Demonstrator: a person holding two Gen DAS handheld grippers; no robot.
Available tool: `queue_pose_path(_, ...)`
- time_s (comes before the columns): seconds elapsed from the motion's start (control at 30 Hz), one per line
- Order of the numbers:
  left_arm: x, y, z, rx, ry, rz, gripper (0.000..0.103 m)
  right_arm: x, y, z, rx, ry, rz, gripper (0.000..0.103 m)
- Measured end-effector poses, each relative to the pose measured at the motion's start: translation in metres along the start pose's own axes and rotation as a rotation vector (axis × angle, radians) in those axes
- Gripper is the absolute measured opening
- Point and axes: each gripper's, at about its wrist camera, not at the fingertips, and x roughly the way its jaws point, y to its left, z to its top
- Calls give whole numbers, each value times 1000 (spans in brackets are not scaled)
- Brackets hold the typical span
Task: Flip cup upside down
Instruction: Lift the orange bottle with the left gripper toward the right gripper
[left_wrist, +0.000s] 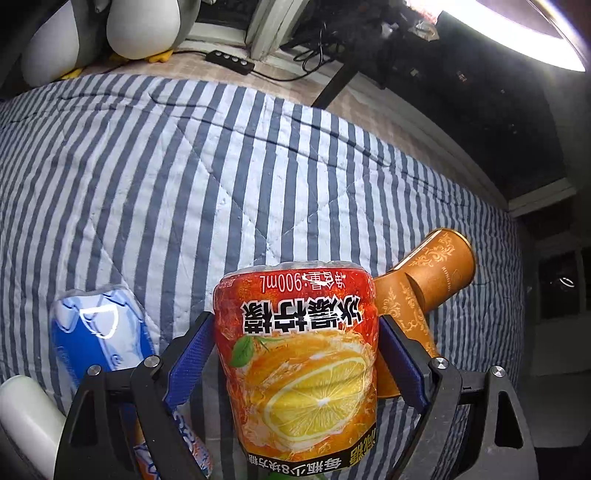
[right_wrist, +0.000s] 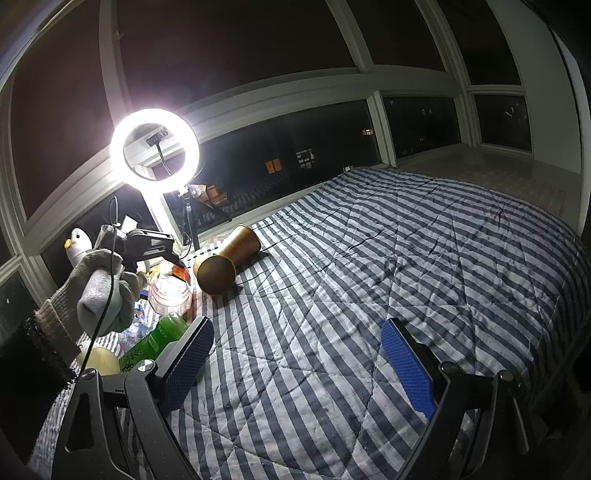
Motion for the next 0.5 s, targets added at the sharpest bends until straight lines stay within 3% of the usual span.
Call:
queue_pose_path(0.23,-39,-3,-4,23,-41,-48,89,-1,7,-1,-7,-4,9,90)
queue_pose_path(0.5,-116,7,-45,136,-97,-66,89,-6,21,0,-18,-2,53,90)
